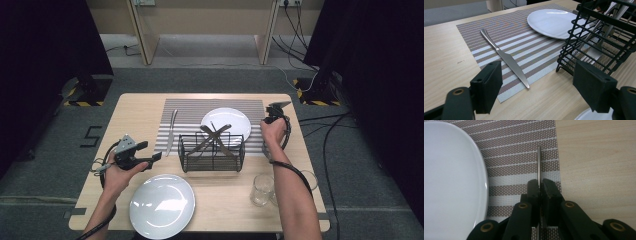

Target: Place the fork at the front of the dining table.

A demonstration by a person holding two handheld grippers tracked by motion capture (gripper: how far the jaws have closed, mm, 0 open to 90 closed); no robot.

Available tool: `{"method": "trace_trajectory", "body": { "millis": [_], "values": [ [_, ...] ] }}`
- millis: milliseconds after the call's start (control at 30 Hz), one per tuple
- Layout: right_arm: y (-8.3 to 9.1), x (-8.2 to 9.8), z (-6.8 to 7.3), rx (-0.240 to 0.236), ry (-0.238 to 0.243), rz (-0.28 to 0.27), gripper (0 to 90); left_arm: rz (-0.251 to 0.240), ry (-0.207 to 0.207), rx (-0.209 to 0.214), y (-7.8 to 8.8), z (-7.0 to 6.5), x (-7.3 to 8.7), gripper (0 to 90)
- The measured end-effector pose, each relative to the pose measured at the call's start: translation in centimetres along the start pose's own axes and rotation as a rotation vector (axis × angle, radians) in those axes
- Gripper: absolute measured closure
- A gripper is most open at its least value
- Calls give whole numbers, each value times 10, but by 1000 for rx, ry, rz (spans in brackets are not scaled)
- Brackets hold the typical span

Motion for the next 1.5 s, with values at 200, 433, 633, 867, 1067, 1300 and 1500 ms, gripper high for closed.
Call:
{"method": "trace_trajectory", "body": {
  "millis": [200,433,633,867,1067,1300,1500],
  "values": [
    [2,0,0,-9,-1,4,748,1,1,0,0,0,0,234],
    [9,0,-2,-27,-10,2,666,3,2,0,0,0,1,234],
    [16,3,-5,-34,-12,13,643,1,3,1,0,0,1,234],
    [22,6,-8,-44,-9,26,637,1,4,2,0,-1,1,234],
    [26,10,-7,-59,-5,39,635,3,2,3,0,-2,1,234],
    [31,14,-6,-62,11,50,637,2,0,1,0,-2,0,234],
    [35,21,-6,-67,26,69,644,3,0,2,0,-2,0,234]
  ]
}}
Point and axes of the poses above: each handheld gripper's, and its own axes: y roughly backward along the jaws, x roughly out of its underside, z roughly to its left, the point moved 5 cm from there along -y, roughly forward along the jaws, and after that the axes turned 2 degrees about -z, right-handed, at the moved point
